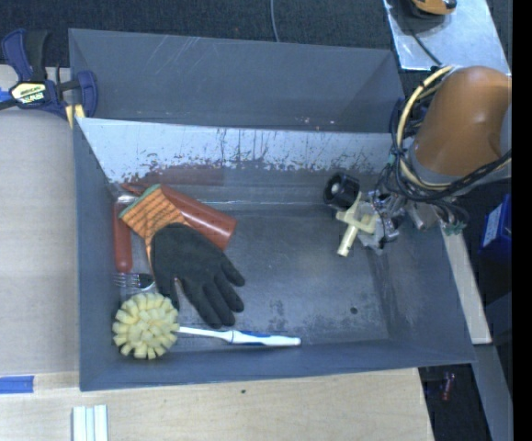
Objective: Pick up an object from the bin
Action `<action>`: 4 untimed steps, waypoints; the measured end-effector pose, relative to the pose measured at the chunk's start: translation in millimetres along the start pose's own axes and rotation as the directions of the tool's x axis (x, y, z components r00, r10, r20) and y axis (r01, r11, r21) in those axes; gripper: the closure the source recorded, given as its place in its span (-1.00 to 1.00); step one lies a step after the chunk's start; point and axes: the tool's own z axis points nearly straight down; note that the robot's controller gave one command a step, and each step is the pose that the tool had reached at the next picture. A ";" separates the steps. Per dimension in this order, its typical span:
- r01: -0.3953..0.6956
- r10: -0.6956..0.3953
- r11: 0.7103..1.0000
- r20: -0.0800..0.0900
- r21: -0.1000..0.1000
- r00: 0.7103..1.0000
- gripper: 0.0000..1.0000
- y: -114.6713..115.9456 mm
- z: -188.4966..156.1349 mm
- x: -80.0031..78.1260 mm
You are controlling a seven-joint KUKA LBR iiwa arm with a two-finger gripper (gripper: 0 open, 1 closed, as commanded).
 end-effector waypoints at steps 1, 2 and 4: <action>-0.001 0.001 1.000 0.008 0.005 1.000 1.00 -1.4 -41.6 -2.6; -0.001 0.001 1.000 0.012 0.007 1.000 1.00 -1.9 -53.0 -3.6; -0.001 0.001 1.000 0.008 0.005 1.000 1.00 -1.3 -62.3 -3.0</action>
Offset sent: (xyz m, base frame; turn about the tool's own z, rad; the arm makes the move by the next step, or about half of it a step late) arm 0.0019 -0.0003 0.0489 0.0009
